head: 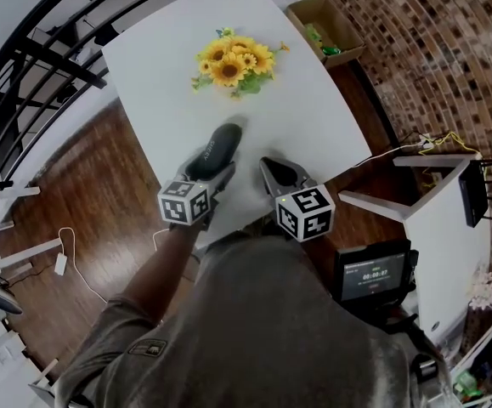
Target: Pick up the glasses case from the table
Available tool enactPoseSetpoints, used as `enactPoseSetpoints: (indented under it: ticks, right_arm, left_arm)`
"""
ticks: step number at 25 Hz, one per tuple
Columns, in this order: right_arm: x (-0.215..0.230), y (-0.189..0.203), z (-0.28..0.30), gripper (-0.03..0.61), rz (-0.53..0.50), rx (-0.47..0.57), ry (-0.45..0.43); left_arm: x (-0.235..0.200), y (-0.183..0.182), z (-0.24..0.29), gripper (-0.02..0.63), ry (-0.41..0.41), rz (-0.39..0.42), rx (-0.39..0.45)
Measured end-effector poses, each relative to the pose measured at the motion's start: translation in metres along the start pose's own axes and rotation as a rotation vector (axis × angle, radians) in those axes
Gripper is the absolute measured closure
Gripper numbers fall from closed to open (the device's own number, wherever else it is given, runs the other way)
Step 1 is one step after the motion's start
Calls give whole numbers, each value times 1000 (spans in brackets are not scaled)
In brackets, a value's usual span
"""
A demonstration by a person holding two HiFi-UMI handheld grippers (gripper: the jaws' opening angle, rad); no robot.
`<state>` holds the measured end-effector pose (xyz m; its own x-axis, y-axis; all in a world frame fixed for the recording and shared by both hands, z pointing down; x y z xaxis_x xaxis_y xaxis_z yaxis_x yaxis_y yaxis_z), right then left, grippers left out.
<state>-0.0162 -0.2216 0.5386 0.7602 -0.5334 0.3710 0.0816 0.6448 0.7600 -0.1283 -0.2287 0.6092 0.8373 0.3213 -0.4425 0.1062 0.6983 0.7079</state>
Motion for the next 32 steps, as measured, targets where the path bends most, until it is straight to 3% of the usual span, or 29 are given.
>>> enactPoseSetpoints:
  ticks: [8, 19, 25, 32]
  right_arm:
    - [-29, 0, -11, 568, -32, 40, -11]
    - [-52, 10, -51, 568, -104, 86, -129]
    - [-47, 31, -91, 568, -107, 94, -165]
    - [-59, 44, -126, 568, -119, 114, -162]
  left_arm:
    - [14, -9, -57, 261, 27, -73, 136]
    - [54, 13, -122, 261, -58, -176, 284]
    - [99, 35, -143, 261, -86, -199, 330]
    - [132, 55, -162, 261, -45, -227, 354]
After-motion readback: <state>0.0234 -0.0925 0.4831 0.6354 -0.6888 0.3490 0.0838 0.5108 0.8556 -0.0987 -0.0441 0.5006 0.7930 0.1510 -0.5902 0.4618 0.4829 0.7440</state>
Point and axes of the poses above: the fingertips, and each gripper's own axes: z forward along the fingers, x to its right, y out of its underside, the point moved 1 cm from there along -z, backward along the fingers
